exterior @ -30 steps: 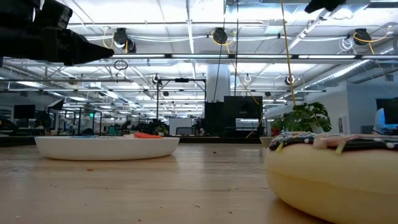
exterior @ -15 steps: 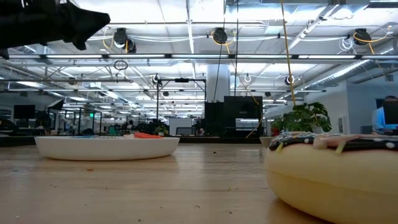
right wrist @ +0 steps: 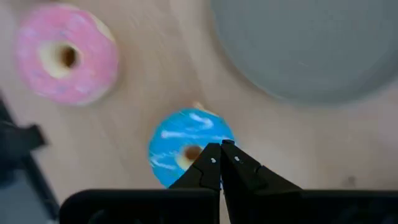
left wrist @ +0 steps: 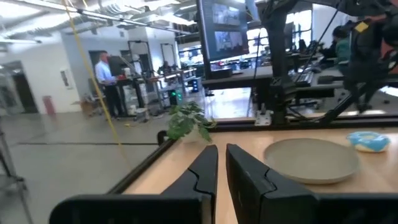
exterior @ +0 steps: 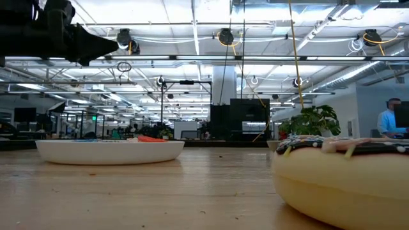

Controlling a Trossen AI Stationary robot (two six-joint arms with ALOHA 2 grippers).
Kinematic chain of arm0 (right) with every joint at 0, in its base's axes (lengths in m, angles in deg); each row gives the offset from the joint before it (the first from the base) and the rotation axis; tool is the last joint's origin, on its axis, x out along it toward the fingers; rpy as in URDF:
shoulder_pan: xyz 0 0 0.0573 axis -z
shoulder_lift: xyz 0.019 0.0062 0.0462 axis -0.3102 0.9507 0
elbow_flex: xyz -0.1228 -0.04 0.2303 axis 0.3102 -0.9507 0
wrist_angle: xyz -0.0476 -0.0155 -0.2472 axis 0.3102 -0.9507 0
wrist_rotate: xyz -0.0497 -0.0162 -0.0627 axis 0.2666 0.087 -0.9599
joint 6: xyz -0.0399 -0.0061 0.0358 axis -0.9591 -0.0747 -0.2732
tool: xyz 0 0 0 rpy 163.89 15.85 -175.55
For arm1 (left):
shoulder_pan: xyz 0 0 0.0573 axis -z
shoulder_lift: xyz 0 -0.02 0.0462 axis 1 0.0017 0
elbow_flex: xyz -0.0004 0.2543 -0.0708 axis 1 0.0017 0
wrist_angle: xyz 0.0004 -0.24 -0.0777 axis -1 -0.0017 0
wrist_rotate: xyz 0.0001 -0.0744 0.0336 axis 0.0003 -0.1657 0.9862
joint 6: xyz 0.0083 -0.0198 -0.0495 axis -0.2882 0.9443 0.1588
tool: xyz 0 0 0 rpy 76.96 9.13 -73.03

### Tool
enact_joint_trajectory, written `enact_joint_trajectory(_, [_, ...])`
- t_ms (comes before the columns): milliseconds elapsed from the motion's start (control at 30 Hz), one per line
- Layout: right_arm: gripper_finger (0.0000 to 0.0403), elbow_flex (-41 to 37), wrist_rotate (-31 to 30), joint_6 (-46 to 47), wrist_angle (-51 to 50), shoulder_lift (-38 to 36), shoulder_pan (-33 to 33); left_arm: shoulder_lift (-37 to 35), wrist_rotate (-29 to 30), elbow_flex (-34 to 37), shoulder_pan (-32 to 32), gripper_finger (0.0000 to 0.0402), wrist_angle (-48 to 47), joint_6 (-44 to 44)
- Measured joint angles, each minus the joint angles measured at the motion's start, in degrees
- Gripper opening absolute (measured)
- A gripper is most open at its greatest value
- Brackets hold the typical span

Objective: Pick & Place donuts
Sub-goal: Put the large blue donut on the gray plate

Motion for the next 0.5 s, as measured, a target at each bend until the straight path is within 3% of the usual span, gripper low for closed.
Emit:
enact_joint_trajectory(267, [0.0012,-14.9,3.1,5.3,19.5,-6.5,0.7,0.0,2.0,0.0,0.0,0.004,1.3,-3.6])
enact_joint_trajectory(500, [0.0113,-21.2,6.1,10.1,24.3,-10.8,0.8,0.0,2.1,0.0,0.0,0.004,2.0,-3.5])
